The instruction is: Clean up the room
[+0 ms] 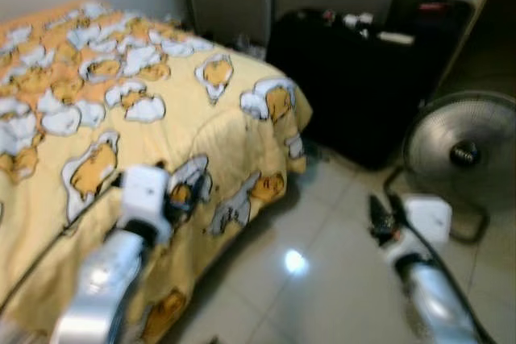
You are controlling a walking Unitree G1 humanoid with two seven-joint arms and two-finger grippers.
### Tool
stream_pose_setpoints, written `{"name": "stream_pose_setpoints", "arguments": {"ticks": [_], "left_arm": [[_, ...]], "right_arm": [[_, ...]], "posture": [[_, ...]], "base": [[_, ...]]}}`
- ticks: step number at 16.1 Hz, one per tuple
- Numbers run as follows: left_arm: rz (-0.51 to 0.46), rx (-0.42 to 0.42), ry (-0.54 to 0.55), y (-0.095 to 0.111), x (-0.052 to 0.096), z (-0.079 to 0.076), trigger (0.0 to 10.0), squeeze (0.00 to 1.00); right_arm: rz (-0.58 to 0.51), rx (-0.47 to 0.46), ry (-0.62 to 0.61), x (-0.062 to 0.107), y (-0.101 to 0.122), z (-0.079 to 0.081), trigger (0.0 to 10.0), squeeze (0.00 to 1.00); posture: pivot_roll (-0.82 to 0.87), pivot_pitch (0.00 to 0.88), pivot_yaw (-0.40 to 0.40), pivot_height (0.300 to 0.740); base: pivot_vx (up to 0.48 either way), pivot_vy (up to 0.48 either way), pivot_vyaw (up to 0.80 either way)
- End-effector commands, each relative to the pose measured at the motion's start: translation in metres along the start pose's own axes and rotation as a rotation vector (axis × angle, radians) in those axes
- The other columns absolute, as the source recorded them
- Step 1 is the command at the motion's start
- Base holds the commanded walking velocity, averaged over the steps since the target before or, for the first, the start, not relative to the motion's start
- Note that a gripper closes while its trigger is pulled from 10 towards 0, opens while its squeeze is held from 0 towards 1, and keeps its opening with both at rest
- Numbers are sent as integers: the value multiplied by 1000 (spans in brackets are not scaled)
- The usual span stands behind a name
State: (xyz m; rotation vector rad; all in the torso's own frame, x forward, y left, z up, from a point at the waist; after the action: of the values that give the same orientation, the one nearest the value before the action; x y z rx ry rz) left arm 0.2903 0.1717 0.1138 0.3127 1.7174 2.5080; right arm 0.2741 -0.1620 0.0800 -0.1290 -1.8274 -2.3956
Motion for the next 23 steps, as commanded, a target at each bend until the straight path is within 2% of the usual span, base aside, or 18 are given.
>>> {"name": "stream_pose_setpoints", "arguments": {"ticks": [1,5,9,15,20,23], "left_arm": [[-10,2,-26,4,-3,-9,10000,0],[-20,-5,-41,5,-6,-12,10000,0],[-15,-11,-20,3,-7,-7,10000,0],[-25,-5,-13,3,-13,-8,10000,0],[-14,9,-14,-4,-9,-11,10000,0],[-14,10,-20,-5,-10,-12,10000,0]], "right_arm": [[5,19,-47,5,-1,-15,10000,0],[10,15,-60,7,-4,-21,10000,0],[12,13,-102,8,-8,-34,10000,0],[-8,37,-86,1,-5,-37,10000,0],[-5,54,-74,0,-4,-37,10000,0],[5,48,-82,2,-7,-39,10000,0]], "posture": [[-38,0,17,740],[-44,0,18,740],[-42,0,15,740],[-42,0,-4,740],[-47,0,-11,740],[-51,0,-10,740]], "base": [[319,0,0],[318,0,0],[308,0,-177],[325,0,-77],[346,0,0],[355,0,-792]]}}
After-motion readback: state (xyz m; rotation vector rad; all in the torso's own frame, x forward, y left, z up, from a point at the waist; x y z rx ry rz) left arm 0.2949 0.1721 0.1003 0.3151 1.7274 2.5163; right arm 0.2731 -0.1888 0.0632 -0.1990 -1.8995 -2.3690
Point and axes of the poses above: a point about 5 cm out from each wrist's last joint towards the gripper, its own x axis pointing back from the gripper into the wrist, its own y axis along the axis of the wrist's last joint, z = x × y, the point moved 6 cm from there along -x, pointing out of the wrist towards the gripper, and after that the axes turned 13 degrees about -x, right-handed, at the moved point
